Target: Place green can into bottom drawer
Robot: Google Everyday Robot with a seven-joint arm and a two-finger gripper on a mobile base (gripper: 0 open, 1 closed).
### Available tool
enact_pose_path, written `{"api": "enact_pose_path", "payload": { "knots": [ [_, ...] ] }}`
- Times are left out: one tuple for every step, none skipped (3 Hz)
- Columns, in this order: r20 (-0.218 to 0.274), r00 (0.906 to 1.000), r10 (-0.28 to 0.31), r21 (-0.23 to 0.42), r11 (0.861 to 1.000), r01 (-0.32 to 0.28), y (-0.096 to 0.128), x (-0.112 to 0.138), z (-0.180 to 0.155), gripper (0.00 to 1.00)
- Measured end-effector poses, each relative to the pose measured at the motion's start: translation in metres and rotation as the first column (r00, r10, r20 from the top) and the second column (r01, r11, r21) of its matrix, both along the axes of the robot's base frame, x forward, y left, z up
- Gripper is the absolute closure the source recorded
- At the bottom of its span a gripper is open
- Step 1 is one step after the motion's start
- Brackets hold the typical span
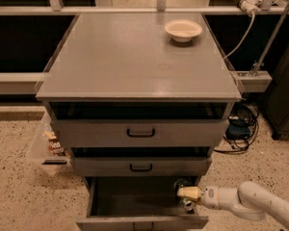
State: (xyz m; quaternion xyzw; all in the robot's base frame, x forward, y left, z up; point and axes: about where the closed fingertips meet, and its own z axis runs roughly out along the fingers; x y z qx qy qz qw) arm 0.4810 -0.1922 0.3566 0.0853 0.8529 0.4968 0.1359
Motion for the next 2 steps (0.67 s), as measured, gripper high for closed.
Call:
{"api": "enact_pose_path", "payload": {
  "knots": [
    [-0.072, 0.9954, 0.063, -0.028, 0.997, -0.066, 0.0311, 0.0111, -0.0473, 1.0],
    [-0.072, 0.9954, 0.064, -0.029, 0.997, -0.066, 0.0316, 0.0113, -0.0475, 1.0]
  ]
}}
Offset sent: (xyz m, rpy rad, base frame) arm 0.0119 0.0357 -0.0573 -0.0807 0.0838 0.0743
